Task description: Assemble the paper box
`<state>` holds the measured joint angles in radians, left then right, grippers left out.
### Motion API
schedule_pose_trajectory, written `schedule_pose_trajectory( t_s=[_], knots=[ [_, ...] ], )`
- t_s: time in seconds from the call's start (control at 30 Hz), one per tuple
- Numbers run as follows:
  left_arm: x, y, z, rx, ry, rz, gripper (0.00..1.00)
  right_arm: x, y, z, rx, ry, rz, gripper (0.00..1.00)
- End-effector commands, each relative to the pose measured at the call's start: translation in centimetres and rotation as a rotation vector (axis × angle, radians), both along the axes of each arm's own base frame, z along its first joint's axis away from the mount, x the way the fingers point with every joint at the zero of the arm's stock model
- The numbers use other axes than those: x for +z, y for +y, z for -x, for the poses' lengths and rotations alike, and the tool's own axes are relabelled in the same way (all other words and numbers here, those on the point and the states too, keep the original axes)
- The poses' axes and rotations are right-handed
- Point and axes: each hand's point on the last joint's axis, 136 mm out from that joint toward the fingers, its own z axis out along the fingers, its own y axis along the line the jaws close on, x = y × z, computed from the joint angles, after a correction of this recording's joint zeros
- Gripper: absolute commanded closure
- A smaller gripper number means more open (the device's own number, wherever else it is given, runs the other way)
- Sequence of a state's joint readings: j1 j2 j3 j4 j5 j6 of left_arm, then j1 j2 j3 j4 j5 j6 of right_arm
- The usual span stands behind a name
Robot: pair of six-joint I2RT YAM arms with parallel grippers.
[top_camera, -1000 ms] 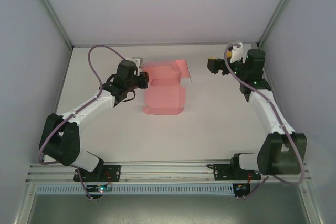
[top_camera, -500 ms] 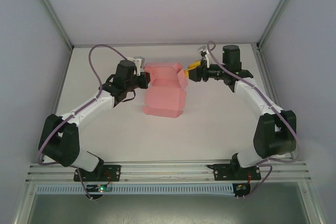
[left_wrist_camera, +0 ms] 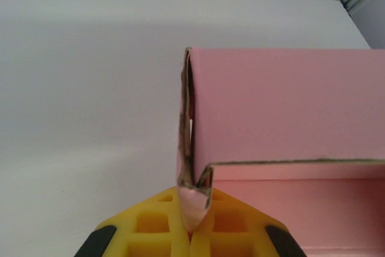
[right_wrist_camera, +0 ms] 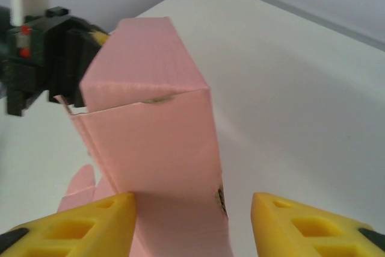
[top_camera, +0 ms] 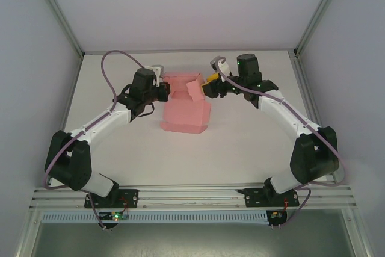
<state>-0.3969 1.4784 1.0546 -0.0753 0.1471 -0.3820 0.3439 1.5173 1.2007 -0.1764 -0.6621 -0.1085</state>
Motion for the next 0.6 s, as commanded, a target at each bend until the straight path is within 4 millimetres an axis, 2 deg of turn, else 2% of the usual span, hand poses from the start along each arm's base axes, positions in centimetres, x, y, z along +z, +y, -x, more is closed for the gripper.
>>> schedule_pose_trajectory(
  t_s=[0.0,0.13,0.33,0.43,0.57],
  knots=[
    [1.8,-0.1,-0.6,0.021,-0.025,0.018,1.00,0.4,-0.1,-0.7,-0.108,-0.051,0.034,0.42],
    [1.3,0.5,-0.9,0.055,-0.009,-0.009,1.00,0.1,1.1,0.9,-0.033,-0.012,0.002,0.42],
    [1.1,-0.6,-0.8,-0.004,-0.005,0.010,1.00,0.7,2.6,2.3,0.082,0.049,-0.076,0.47],
    [1.2,-1.5,-0.6,-0.052,-0.010,0.040,1.00,1.2,2.8,2.9,0.131,0.075,-0.106,0.55],
    [1.2,-1.5,-0.4,-0.055,-0.005,0.042,1.00,1.1,2.5,2.5,0.120,0.066,-0.082,0.56]
  ],
)
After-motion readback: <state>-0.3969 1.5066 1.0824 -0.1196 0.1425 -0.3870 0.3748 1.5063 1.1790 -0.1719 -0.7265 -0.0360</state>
